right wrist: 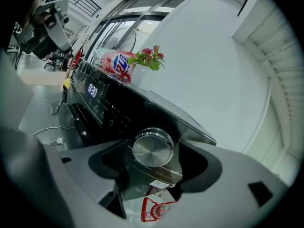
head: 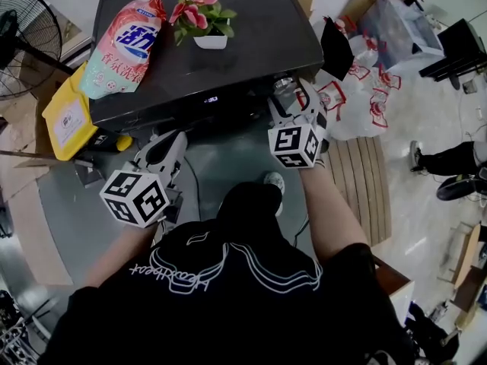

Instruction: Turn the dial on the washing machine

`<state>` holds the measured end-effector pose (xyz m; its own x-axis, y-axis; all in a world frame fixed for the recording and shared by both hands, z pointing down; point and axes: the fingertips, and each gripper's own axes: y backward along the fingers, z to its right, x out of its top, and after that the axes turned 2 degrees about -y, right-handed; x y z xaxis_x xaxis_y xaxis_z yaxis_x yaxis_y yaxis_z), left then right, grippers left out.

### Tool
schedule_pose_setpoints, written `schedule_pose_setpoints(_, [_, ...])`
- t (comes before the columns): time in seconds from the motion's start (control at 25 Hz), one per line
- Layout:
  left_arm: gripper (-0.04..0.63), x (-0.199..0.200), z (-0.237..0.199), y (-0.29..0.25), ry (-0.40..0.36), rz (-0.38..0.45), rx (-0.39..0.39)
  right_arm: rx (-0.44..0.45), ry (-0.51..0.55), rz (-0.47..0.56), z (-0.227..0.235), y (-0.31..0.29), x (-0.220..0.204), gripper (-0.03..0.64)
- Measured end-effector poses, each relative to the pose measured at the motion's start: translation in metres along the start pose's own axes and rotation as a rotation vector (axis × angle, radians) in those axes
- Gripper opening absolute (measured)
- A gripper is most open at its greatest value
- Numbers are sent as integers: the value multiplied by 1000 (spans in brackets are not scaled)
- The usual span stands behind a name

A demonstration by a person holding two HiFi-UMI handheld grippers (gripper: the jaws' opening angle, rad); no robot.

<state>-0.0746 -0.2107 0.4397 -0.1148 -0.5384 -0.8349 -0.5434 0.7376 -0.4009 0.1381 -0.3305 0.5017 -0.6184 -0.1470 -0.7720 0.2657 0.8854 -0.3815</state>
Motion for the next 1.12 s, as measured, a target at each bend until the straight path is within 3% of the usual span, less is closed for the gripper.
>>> schedule_pose_setpoints(0.44, [5, 0, -8, -3, 6, -8, 5, -34, 32, -19, -3, -9, -5, 275])
schedule_pose_setpoints(0.72, [5, 0, -10, -6, 2, -14, -2, -36, 30, -11, -2, -8, -5, 275])
schedule_pose_setpoints(1.12, [5, -7, -11, -3, 4, -24, -4, -9, -94, -9, 1, -8, -7, 282])
